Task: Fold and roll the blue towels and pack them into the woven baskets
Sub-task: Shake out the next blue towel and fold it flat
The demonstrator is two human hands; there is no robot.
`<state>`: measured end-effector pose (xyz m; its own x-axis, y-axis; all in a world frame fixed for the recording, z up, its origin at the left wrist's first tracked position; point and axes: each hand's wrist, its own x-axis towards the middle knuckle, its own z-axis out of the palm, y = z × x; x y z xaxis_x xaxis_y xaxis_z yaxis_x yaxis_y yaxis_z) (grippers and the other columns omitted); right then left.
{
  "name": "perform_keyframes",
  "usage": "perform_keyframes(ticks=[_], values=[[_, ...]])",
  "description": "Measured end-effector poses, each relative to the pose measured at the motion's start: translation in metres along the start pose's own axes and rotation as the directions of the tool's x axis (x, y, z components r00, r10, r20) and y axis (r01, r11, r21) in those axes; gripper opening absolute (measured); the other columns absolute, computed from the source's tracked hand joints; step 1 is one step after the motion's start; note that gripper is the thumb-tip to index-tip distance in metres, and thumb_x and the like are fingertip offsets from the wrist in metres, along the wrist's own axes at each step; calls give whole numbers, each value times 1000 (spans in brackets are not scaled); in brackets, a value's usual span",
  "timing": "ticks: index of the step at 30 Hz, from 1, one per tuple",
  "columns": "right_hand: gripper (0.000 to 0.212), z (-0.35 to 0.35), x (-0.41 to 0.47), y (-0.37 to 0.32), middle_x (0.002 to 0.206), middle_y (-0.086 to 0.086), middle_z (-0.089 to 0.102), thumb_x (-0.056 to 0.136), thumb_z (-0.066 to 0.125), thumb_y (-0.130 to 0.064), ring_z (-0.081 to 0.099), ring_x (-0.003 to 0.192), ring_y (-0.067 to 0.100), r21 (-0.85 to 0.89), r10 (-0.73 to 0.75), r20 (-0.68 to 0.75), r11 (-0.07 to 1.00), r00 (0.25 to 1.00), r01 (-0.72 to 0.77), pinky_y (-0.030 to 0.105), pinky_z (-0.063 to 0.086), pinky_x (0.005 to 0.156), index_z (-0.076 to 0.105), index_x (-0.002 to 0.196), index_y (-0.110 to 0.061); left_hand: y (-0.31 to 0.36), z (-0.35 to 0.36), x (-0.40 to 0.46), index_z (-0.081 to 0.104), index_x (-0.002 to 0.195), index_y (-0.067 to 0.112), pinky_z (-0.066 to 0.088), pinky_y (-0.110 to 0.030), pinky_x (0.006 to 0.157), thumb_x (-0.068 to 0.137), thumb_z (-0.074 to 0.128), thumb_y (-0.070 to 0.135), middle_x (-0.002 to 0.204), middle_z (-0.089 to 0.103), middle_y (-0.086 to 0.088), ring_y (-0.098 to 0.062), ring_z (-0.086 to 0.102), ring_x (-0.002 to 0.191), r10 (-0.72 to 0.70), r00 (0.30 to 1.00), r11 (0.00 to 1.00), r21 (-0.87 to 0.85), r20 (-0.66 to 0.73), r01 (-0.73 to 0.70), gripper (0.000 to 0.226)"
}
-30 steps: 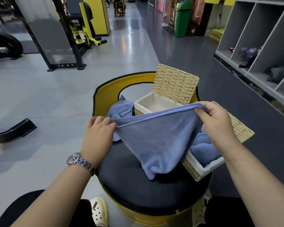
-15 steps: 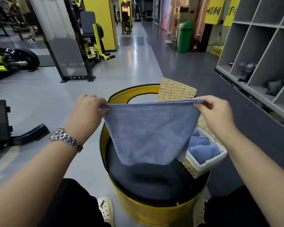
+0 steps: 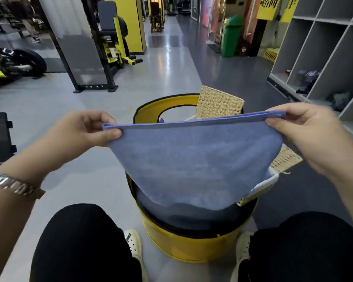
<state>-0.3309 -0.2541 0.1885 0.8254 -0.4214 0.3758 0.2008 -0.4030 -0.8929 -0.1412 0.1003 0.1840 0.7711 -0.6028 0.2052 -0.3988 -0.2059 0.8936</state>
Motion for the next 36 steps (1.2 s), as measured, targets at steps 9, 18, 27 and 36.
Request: perform_keyframes(ticks=[9,18,27,36], values=[[11,25,34,47,80,9,70,86,63,-5,61,70,12,-83,165,71,984,984,-159,22,55,59,71,88,-12,-44,5,40,66,66,23,40,-5,52,77,77,31,57,64,12,2,52,53,-143,989,989,36,-27,144,17],[10,102,108,212,58,4,64,83,67,-4,56,56,14,-430,382,128,853,915,-295,32,47,59,67,75,-9,-191,54,118,62,85,5,48,-15,46,86,67,13,65,65,-8,-1,58,45,-308,936,870,347,-170,349,9],[17,116,113,264,76,7,69,83,60,2,68,75,21,-378,364,117,877,924,-297,41,55,71,67,86,-13,-217,62,108,61,79,14,38,-11,54,81,67,7,68,61,3,-9,56,61,-210,967,820,513,-147,256,9],[21,124,14,298,78,-1,61,70,49,-3,56,76,24,-708,180,651,492,737,506,40,46,69,58,72,-22,-268,84,30,59,69,26,43,-27,53,55,76,5,70,61,9,-21,54,67,-195,952,470,874,237,-121,30]])
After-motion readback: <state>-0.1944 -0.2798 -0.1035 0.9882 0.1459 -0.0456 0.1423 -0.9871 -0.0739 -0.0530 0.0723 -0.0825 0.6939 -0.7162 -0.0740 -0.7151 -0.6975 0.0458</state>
